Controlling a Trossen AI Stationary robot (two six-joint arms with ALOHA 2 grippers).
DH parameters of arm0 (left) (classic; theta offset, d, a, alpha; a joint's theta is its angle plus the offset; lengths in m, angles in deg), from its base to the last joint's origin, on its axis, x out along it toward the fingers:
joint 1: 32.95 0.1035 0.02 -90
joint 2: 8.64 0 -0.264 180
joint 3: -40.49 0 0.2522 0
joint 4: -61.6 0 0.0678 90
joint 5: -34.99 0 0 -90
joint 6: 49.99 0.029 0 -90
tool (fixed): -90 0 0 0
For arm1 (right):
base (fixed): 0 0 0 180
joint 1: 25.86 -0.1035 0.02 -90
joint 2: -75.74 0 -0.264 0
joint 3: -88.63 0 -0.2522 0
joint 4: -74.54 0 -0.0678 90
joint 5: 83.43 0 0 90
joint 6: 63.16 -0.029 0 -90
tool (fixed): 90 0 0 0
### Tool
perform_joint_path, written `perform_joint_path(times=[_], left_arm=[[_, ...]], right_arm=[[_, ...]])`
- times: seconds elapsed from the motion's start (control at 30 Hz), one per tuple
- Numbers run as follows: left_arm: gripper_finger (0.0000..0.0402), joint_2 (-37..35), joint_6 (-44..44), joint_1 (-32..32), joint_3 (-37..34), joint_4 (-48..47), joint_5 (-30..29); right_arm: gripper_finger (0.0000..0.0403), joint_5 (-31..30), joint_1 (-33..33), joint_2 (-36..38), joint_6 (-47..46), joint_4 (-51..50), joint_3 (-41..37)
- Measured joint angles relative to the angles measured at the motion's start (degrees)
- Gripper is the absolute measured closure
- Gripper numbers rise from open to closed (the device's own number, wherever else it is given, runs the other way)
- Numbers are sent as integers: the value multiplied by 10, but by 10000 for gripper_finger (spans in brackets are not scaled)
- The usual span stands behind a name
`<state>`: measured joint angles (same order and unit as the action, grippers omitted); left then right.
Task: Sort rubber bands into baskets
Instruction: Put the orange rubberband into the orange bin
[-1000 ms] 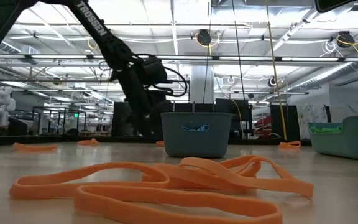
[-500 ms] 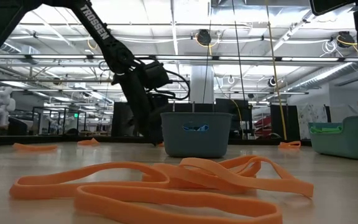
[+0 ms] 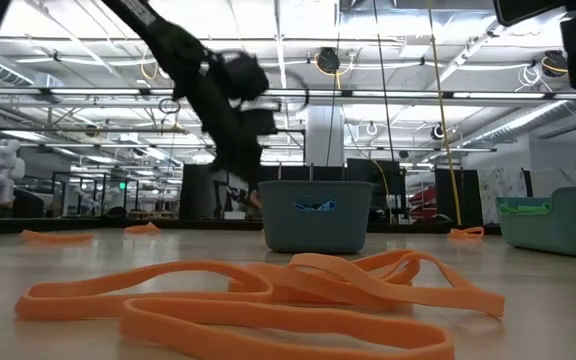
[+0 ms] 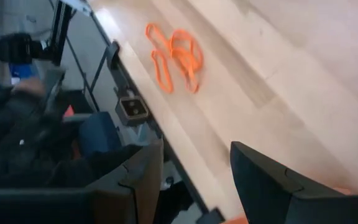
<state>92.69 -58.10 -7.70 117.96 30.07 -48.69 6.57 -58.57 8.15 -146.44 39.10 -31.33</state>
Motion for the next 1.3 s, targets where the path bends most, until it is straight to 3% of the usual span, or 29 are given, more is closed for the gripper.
perform_joint_path(times=[0.17,0.37,0.53,0.77,1.1,1.3], left_arm=[[398,-77,-3,-30,0,1,144],[399,-134,-47,-102,1,3,175],[399,-144,-91,-174,1,14,132],[400,-144,-118,-254,1,29,59],[400,-144,-156,-288,1,63,39],[400,-144,-171,-288,1,64,38]], right_arm=[[225,-32,18,0,30,1,0],[225,-87,69,0,133,42,0],[225,-134,120,0,159,85,0],[225,-97,188,-5,175,146,0],[225,-16,231,-82,229,280,0],[225,-6,238,-115,245,339,0]])
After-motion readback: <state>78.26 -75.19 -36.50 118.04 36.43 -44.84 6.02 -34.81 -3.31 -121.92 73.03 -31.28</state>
